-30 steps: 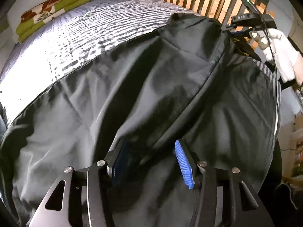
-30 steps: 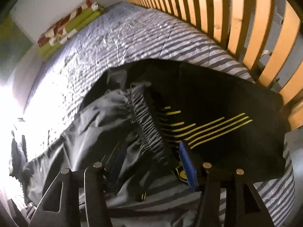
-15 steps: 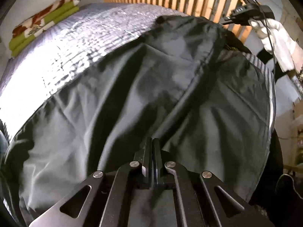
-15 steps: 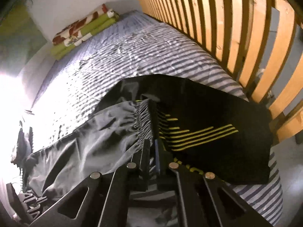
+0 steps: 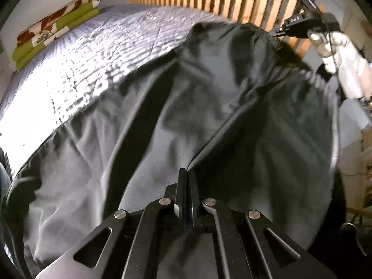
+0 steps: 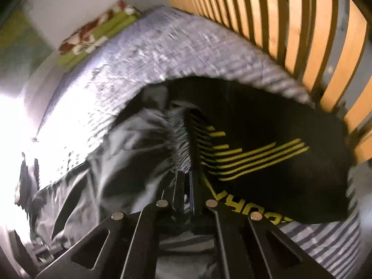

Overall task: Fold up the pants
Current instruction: 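Lift the yellow-striped black garment with the right gripper and pull it free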

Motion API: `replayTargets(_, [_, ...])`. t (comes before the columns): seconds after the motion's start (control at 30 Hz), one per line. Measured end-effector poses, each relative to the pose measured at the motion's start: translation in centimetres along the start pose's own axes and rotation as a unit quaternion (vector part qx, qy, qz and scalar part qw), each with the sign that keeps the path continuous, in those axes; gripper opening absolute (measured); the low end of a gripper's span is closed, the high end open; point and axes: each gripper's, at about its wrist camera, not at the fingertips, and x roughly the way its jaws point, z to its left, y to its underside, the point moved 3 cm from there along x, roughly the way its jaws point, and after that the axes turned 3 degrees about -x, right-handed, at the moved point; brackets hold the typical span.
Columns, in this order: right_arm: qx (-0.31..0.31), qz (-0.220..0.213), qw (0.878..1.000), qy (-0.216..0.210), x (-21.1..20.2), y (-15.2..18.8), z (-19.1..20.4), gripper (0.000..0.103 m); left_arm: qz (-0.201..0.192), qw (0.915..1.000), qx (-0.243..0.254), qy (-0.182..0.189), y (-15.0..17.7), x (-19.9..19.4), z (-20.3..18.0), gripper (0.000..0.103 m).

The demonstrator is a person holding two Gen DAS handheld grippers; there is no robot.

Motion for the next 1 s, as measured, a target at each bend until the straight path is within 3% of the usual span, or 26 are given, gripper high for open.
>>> replayTargets(0.17, [-0.024, -0.019, 1.0, -0.005, -3.8, 1.6, -0.5, 0.003, 0.015, 0.9993, 0.026, 0.024, 1.3, -0.6, -1.6, 0.002])
replayTargets(0.27, [-0.052, 0.01, 0.997, 0.061, -2.4, 3.4, -1.7, 0.004, 0.05, 0.9979, 0.025, 0.032, 2.0, 0.6, -1.6, 0.004])
replayTargets(0.37, [-0.045, 0.041, 0.996, 0.066, -1.3, 4.2, -2.8, 0.007, 0.03, 0.9991, -0.006, 0.03, 1.7, -1.4, 0.5, 0.011])
replayTargets(0.43, [-0.047, 0.021, 0.996, 0.071, -2.2, 3.2, -3.0, 0.008, 0.008, 0.9997, -0.025, 0.002, 0.8, -3.2, 3.3, 0.021])
replayTargets(0.5, [-0.069, -0.003, 0.996, 0.064, -3.2, 1.7, -1.8, 0.012, -0.018, 0.9984, -0.043, -0.033, -0.2, -4.8, 7.1, 0.053])
replayTargets(0.57, [-0.1, -0.013, 0.994, 0.053, -3.5, 0.4, 0.0, 0.024, -0.023, 0.9968, -0.058, -0.05, -1.3, -5.2, 10.5, 0.073])
replayTargets(0.6, [-0.12, -0.017, 0.991, 0.05, -3.4, -0.3, 1.1, 0.031, -0.022, 0.9957, -0.061, -0.067, -1.9, -5.0, 12.0, 0.073])
replayTargets(0.67, [-0.169, -0.014, 0.984, 0.046, -2.5, -1.2, 3.6, 0.036, -0.02, 0.9921, -0.072, -0.101, -3.1, -4.2, 15.0, 0.073])
replayTargets(0.77, [-0.244, 0.014, 0.969, 0.046, 0.6, -1.8, 7.1, 0.038, 0.006, 0.9907, -0.073, -0.115, -4.6, -1.9, 18.1, 0.074])
replayTargets(0.87, [-0.311, 0.042, 0.947, 0.072, 3.5, -1.7, 9.2, 0.04, 0.047, 0.9889, -0.034, -0.137, -5.6, 1.3, 19.4, 0.077])
replayTargets(1.0, [-0.375, 0.061, 0.919, 0.107, 5.8, -1.5, 9.6, 0.048, 0.059, 0.9831, -0.004, -0.173, -6.4, 3.7, 21.1, 0.077])
